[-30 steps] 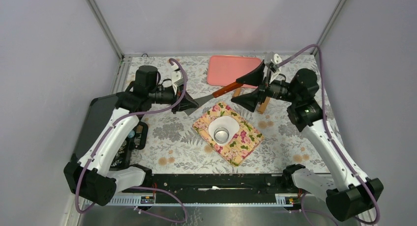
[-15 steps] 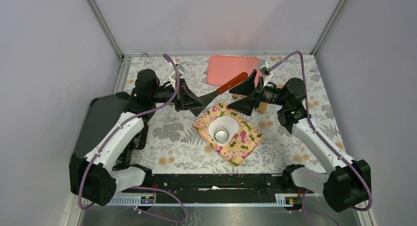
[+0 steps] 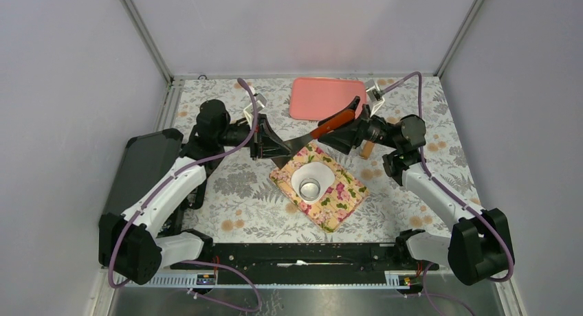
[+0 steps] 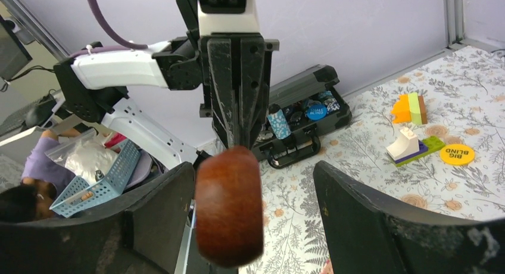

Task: Roll out the dumpling wrappers from the dough
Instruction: Pick up the spatula from the center of the board.

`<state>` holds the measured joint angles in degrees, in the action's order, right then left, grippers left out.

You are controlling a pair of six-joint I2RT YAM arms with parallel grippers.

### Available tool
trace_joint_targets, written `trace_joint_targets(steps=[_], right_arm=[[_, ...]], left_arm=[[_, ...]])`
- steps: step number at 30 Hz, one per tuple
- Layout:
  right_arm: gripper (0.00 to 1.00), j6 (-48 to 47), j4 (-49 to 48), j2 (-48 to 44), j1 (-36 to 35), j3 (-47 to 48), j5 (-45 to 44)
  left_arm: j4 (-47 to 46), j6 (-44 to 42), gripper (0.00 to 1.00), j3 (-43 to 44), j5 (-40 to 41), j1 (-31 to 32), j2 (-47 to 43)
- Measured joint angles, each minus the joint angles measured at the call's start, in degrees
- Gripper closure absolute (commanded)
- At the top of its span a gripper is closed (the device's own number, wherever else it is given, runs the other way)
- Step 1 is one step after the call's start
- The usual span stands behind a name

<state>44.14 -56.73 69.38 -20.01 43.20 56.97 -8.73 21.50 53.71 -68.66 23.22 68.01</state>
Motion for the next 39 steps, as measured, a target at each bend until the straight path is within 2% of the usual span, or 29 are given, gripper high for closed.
trace_joint_targets(steps=[3, 4, 6, 9, 12, 13, 14, 16, 17, 19, 22, 24, 30, 35, 39], right_arm=[[0.32, 1.84, -2.21, 0.00, 0.00, 0.00, -0.59], [0.39, 2.49, -2.91, 0.00, 0.00, 0.00, -0.63], [0.60, 3.82, -4.39, 0.00, 0.00, 0.00, -0.81], [1.00, 5.53, -6.16, 0.00, -0.02, 0.00, -1.05], [1.00, 5.70, -6.08, 0.11, 0.00, -0.13, -1.46], [1.00, 5.38, -5.60, 0.11, -0.02, -0.13, -1.73], [1.00, 4.94, -4.92, 0.11, -0.11, -0.13, -2.03], [1.00, 3.67, -3.23, 0.04, -0.20, -0.13, -2.56], [1.00, 2.49, -1.62, -0.09, -0.28, -0.11, -3.15], [1.00, -0.87, 3.39, -0.33, -0.42, 0.46, -4.24], [1.00, -10.43, 19.17, -0.79, -0.50, 5.09, -6.43], [1.00, -20.00, 32.00, -1.51, -0.57, 10.05, -8.66], [1.00, -52.02, 67.12, -8.76, -0.61, 20.20, -16.06], [1.00, -66.73, 84.83, -15.21, -0.61, 19.67, -17.27], [1.00, -72.72, 93.46, -18.64, -0.61, 16.87, -16.98]], left_arm=[[-0.04, -0.02, 1.00, -0.39, 0.04, 0.09, 0.13], [-0.02, 0.00, 1.00, -0.61, 0.07, 0.13, 0.13], [0.00, -0.02, 1.00, -0.90, 0.24, 0.20, 0.13], [-0.02, -0.04, 1.00, -0.96, 0.57, 0.20, 0.31], [-0.39, 0.17, 1.00, -0.98, 0.68, 0.42, 0.35], [-0.42, 0.15, 0.90, -1.09, 0.90, 0.42, 0.39], [-0.42, 0.15, 0.69, -1.22, 1.05, 0.42, 0.37], [-0.50, -0.11, 0.09, -1.51, 2.12, 0.42, 0.48], [-0.55, 0.07, 0.02, -1.53, 2.73, 0.42, 0.61], [0.17, -0.26, 0.01, -1.42, 3.85, 0.15, 0.68], [4.63, -2.67, 0.01, 0.11, 5.14, -1.51, 0.76], [9.94, -6.67, 0.01, 3.02, 7.65, -3.50, 1.11], [22.62, -20.57, 0.01, 11.80, 25.79, -5.33, 5.11], [25.77, -24.33, 0.01, 12.46, 39.28, -5.20, 15.32], [27.10, -24.22, 0.02, 11.80, 45.48, -4.90, 22.97]])
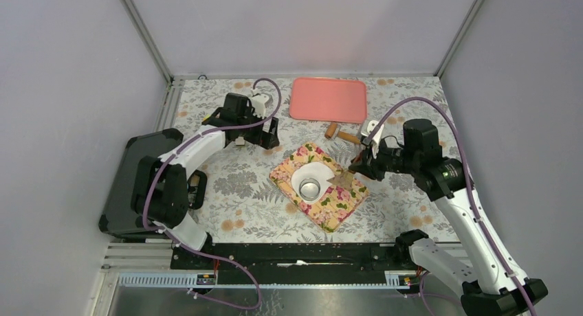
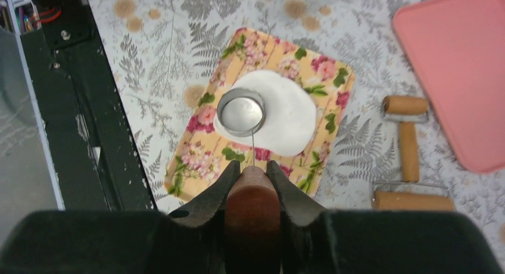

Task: Roll out the dumpling wrappers from the dough
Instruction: Pick up the spatula from the center of the board.

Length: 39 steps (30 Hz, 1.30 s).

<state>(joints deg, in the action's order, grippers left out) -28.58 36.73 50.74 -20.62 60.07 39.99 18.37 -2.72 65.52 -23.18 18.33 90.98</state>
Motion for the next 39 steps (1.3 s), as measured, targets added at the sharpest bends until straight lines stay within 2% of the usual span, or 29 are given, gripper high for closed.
trace_joint_targets(steps=[7, 10, 15, 20, 23, 31, 37, 39], right_arm=[[1.00, -2.49, 3.54, 1.53, -1.49, -2.58, -0.02], [1.00, -2.10, 2.14, 2.10, -4.15, -4.61, -0.83], [1.00, 0.02, -2.19, 3.58, -9.81, -7.65, -4.52], [1.00, 2.34, -7.17, 4.55, -10.47, -9.07, -6.51], [1.00, 3.02, -9.27, 4.76, -10.49, -9.42, -6.62], [1.00, 3.56, -10.40, 6.32, -11.08, -9.60, -7.13], [1.00, 3.41, -10.43, 6.56, -11.54, -9.84, -8.04], [1.00, 3.34, -10.40, 6.56, -11.69, -10.19, -8.11]], left_arm=[[0.33, 0.15, 0.07, -0.31, 5.97, 5.88, 2.34], [-0.22, 0.15, 0.11, -0.28, 6.91, 8.22, 3.87], [-0.17, 0.20, 0.16, -0.28, 7.96, 8.68, 8.33], [0.07, 0.17, 0.23, 0.15, 8.44, 8.76, 11.65], [0.13, 0.17, 0.28, 0.72, 8.39, 8.96, 13.00], [1.25, 0.59, 0.53, 2.08, 7.76, 9.33, 16.39], [1.46, 1.44, 0.67, 2.78, 6.43, 9.62, 17.18], [1.51, 1.62, 0.69, 2.84, 5.95, 9.70, 17.33]])
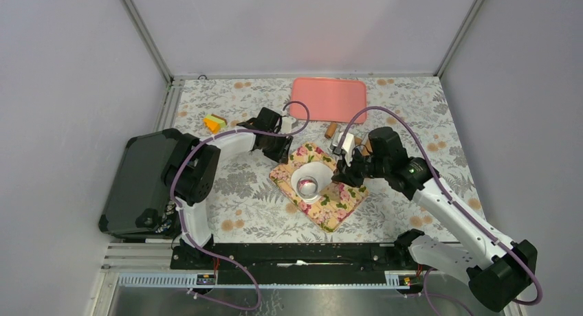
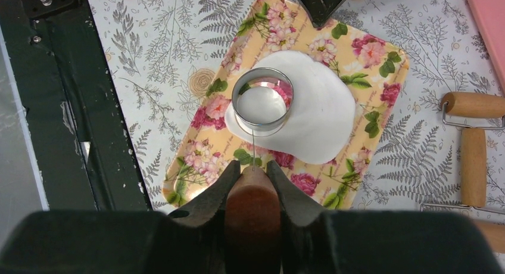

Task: Roll out the dumpling wrappers from the dough
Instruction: Pick up the spatula from the center of the board.

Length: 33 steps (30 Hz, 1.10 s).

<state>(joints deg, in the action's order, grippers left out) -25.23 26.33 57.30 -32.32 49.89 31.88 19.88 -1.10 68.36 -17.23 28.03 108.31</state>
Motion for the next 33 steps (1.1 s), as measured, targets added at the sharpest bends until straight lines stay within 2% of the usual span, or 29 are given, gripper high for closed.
trace_joint_targets(steps=[3, 5, 10, 11, 13, 17, 24, 29, 33], right_arm=[[1.00, 0.00, 0.00, 0.09, -0.28, -0.22, -0.63], [1.00, -0.02, 0.00, 0.33, -0.48, -0.22, -1.09], [1.00, -0.50, 0.02, 0.74, -0.76, -0.24, -2.32], [1.00, -0.72, 0.04, 0.74, -0.76, -0.24, -2.54], [1.00, -1.18, 0.37, 0.72, -0.76, -0.24, -2.86], [1.00, -2.47, 2.12, 0.02, -0.79, -0.24, -4.02], [1.00, -4.15, 4.83, -4.39, -0.83, 0.70, -8.39], [1.00, -4.04, 4.61, -6.78, -0.83, 1.07, -9.81], [1.00, -3.17, 4.61, -4.96, -0.81, 2.16, -8.57]], left_arm=[[-0.09, 0.11, 0.69, 0.15, -0.35, 0.11, 0.28], [-0.11, 0.11, 0.64, 0.17, -0.52, 0.11, 0.28], [-0.68, 0.26, 0.27, 0.15, -1.60, 0.11, 0.17], [-0.87, 0.35, 0.22, 0.15, -2.10, 0.17, 0.02], [-0.81, 0.22, 0.17, 0.15, -2.56, 0.20, -0.37], [1.11, -0.37, 0.17, 0.00, -3.39, -0.11, -2.05], [2.67, -2.03, 0.20, -0.37, -4.79, 0.96, -10.84], [4.39, -3.58, 0.25, -0.37, -4.87, 2.95, -10.19], [6.80, -5.03, 0.28, -0.35, -4.39, 4.11, -8.79]])
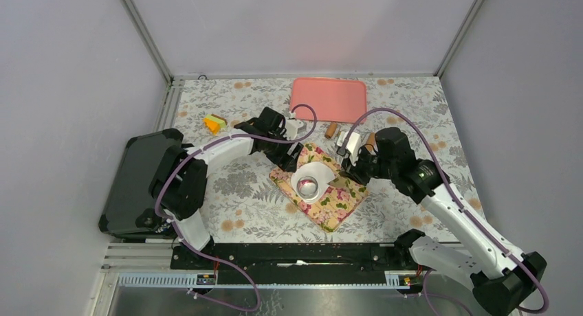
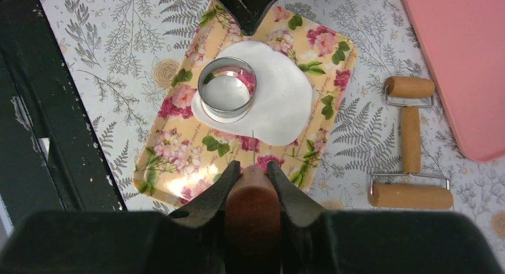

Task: Roll out the dumpling wrappers from the dough
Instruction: Pick up the spatula from the center of the board.

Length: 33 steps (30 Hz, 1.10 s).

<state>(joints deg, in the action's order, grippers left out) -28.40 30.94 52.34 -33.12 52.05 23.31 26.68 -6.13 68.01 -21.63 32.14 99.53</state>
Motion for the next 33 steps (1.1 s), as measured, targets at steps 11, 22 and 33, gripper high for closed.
trace_joint_targets(steps=[11, 22, 33], right_arm=[[1.00, 1.53, -0.37, 5.49, 0.02, 1.55, 3.52], [1.00, 1.64, -0.39, 0.79, 0.02, 1.68, 2.64], [1.00, 0.50, 0.13, -0.55, 0.20, 1.66, 1.66]], left_arm=[[2.43, -1.81, 0.29, 0.13, 0.68, 2.78, 1.05], [3.30, -1.95, 0.28, 0.15, 0.81, 5.11, 3.54], [3.17, -2.01, 0.19, 0.26, 2.47, 5.38, 3.65]])
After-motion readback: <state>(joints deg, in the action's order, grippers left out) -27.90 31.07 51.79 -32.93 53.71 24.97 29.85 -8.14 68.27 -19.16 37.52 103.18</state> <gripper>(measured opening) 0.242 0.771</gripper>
